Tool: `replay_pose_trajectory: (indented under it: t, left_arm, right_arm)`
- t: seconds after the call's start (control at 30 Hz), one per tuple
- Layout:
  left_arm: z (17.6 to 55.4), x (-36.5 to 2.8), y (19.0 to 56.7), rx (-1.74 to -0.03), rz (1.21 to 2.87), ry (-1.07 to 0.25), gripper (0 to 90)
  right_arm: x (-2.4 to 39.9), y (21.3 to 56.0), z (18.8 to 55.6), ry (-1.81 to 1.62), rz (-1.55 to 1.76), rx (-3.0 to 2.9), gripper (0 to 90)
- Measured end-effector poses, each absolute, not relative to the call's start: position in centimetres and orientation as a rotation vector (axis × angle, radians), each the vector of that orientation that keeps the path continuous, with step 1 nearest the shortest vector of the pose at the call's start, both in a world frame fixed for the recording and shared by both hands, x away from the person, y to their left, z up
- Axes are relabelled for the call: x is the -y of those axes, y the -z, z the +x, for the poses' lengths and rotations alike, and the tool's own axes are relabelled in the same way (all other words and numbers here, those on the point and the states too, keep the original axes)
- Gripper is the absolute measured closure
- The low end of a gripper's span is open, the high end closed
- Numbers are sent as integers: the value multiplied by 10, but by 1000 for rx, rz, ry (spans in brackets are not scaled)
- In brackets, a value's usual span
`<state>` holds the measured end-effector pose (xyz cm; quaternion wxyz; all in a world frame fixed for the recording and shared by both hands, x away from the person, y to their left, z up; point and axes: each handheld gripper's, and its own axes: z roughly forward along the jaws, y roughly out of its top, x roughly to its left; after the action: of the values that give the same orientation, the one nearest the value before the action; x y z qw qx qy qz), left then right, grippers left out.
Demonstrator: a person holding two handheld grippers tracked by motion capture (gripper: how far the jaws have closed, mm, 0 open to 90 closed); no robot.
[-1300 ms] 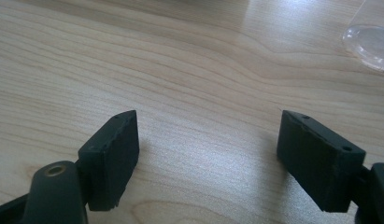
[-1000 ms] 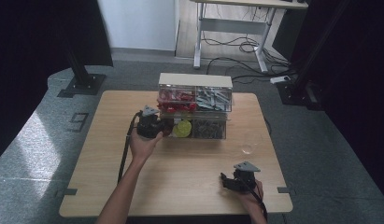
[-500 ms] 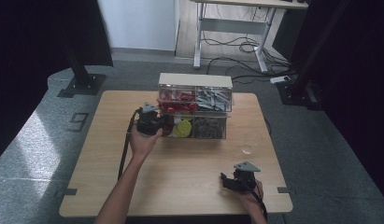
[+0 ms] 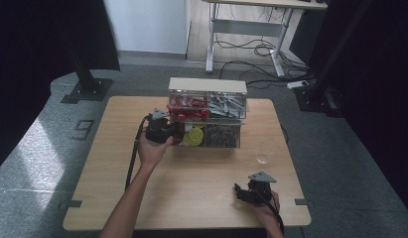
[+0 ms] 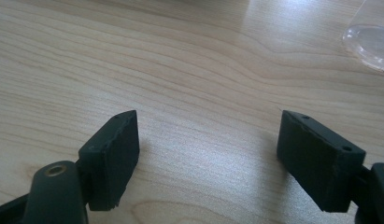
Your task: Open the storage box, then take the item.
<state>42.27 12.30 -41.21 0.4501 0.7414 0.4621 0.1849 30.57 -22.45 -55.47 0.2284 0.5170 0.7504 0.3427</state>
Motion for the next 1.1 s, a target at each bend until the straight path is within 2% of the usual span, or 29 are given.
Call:
replay_pose_trajectory:
  t: [0.23,0.57,0.7,1.1]
  left_arm:
    - [422,-122,411,-1135,1833,-450,900]
    - [423,-120,412,-1124,1839,-443,900]
    - [424,-119,413,-1117,1843,-439,900]
    - [424,-118,414,-1115,1844,-445,900]
  right_arm:
    - [224,555,306,-943,1421,-2065,219]
    - [221,551,303,-940,1399,-2030,282]
    - [221,538,302,-1027,1375,-2002,346]
    - [217,511,308,-1140,1323,-1937,394]
